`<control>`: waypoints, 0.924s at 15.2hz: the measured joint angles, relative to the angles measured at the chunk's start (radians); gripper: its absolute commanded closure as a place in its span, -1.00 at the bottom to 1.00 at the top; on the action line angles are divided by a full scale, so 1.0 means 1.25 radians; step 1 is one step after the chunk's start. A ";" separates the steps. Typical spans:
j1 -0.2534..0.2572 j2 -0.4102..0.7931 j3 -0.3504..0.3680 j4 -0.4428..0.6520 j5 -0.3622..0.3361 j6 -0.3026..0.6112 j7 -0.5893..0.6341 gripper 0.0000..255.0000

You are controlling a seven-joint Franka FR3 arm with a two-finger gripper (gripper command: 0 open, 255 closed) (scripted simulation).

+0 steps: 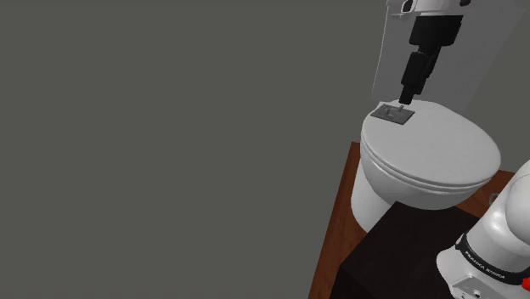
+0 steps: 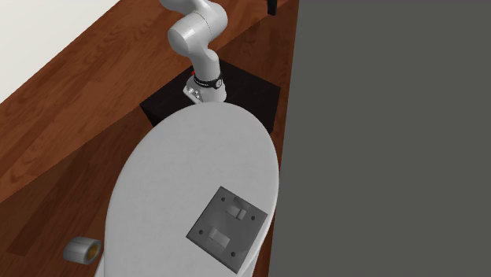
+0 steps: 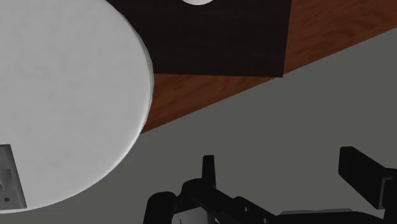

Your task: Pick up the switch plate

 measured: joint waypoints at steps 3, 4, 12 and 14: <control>-0.006 0.004 -0.016 -0.014 -0.014 0.016 -0.019 -1.00; -0.011 0.011 -0.028 -0.022 -0.025 0.030 -0.034 -1.00; -0.049 0.102 -0.123 -0.057 -0.103 0.154 -0.145 -1.00; -0.059 0.141 -0.151 -0.052 -0.121 0.189 -0.176 -1.00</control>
